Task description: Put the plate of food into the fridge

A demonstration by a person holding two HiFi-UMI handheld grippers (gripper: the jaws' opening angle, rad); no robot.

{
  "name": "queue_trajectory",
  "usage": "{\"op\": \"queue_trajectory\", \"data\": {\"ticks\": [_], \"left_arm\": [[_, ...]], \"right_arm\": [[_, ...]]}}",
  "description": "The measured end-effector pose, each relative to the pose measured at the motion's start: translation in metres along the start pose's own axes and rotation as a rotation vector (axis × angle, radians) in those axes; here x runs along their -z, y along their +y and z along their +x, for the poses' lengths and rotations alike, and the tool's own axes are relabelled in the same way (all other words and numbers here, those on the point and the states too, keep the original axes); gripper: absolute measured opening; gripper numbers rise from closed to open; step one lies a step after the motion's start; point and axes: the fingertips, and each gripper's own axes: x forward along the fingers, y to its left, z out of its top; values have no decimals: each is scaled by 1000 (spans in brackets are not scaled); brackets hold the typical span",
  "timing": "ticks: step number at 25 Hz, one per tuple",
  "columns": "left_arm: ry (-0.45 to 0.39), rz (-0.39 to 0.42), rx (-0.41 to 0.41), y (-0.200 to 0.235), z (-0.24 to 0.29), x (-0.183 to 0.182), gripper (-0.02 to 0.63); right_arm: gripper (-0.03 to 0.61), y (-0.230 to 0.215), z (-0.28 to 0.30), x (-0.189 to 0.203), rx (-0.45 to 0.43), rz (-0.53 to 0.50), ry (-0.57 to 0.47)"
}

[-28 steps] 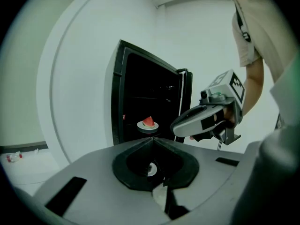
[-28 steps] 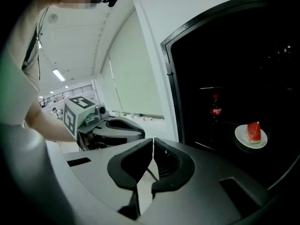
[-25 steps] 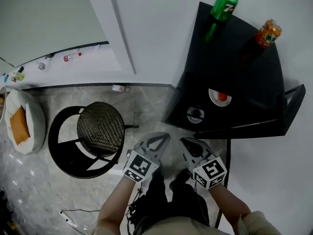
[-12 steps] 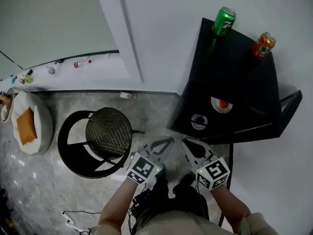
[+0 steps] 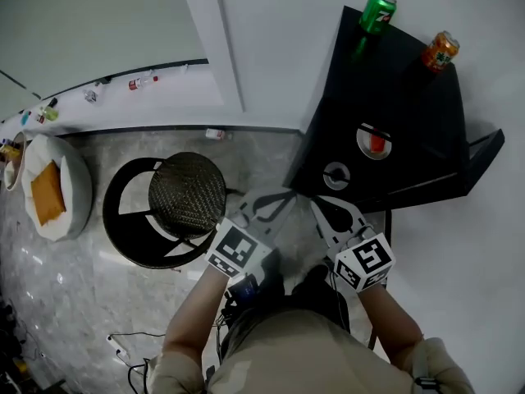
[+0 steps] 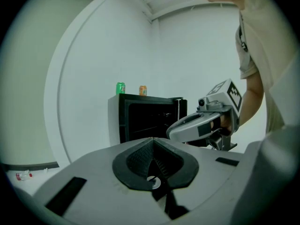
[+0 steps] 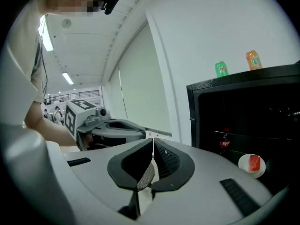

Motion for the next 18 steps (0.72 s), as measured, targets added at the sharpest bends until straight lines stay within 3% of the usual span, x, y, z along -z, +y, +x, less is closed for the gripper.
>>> {"op": "queue_trajectory", "data": {"ticks": [7,18], "left_arm": [[-20,22,2,-13,-21,-15,11],[-79,59,-94,-29,-55,-56,12]], "right_arm": [[23,16,-16,-12,26,-4,-30],[23,43,-34,-40,-31,-60,-105]]}}
